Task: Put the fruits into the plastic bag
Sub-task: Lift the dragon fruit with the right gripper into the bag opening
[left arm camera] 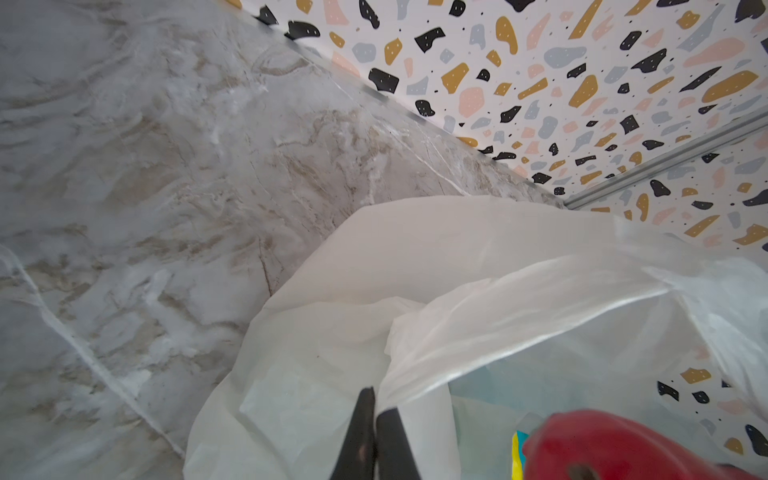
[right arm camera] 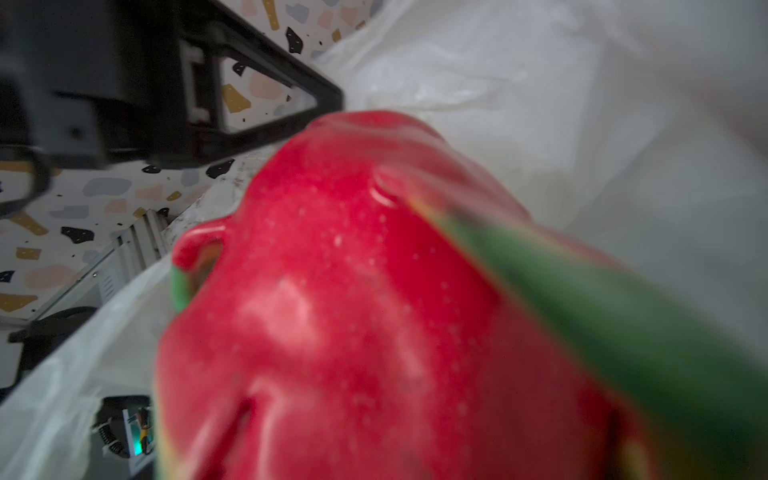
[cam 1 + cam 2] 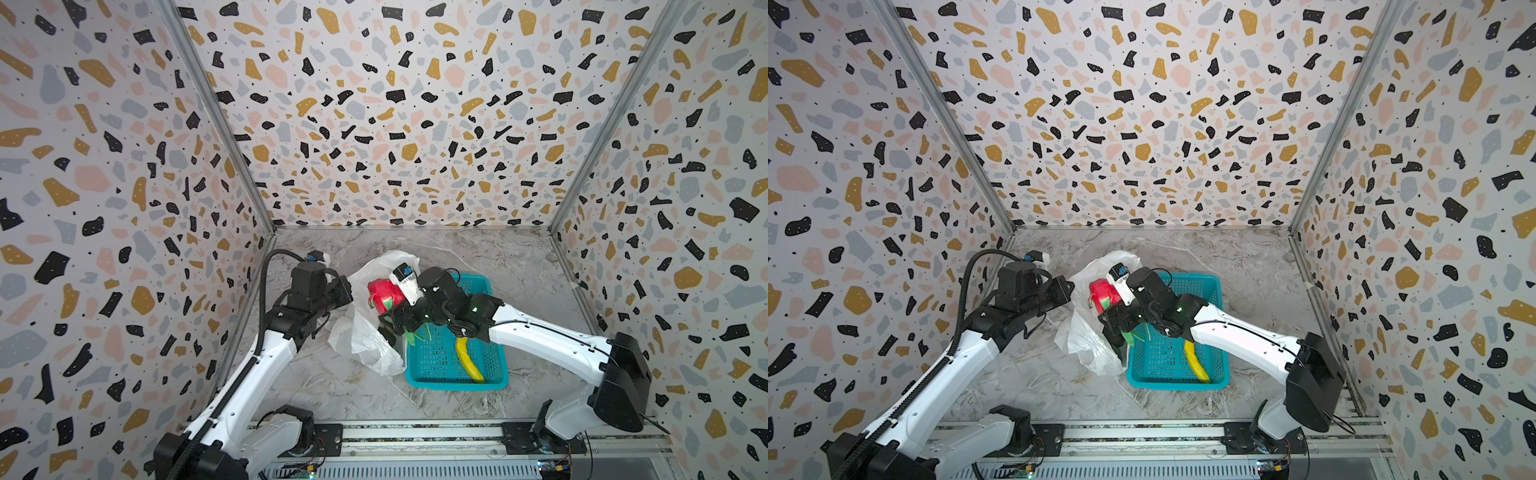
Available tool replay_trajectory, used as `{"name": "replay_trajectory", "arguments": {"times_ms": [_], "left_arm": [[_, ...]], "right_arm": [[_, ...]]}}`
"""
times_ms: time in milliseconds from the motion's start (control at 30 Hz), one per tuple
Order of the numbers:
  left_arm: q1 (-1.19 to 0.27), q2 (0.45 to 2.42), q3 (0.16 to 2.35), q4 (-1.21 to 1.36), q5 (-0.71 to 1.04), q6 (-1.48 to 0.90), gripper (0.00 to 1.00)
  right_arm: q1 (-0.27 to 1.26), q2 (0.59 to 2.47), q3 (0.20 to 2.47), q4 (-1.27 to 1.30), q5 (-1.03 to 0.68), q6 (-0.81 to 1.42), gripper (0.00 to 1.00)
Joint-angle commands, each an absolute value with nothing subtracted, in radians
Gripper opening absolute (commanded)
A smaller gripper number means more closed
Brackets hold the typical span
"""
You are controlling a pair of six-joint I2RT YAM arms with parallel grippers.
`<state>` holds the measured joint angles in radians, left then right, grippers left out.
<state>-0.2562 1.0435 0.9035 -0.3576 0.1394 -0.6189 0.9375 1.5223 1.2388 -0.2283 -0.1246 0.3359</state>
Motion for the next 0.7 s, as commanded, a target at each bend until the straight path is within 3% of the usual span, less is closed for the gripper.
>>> {"name": "replay_trajectory", "arguments": {"times_ms": [0,367,667], "left_arm": [[-0.252,1.023,0.944,-0.387,0.087,-0.575,0.00],[-0.253,1.008,0.948,-0.303,0.243,-0.610,0.00],[-0.252,1.002,1.000,-0.301,0.272,-0.577,0.00]], "right_arm": [[0.900,1.481,1.302,-0.170,-0.124,0.385,0.41],[0.897,1.602,1.413,-0.231,-0.151,0.406,0.48],[0.944,1.650,1.409,-0.138,-0.223,0.522,0.49]]}}
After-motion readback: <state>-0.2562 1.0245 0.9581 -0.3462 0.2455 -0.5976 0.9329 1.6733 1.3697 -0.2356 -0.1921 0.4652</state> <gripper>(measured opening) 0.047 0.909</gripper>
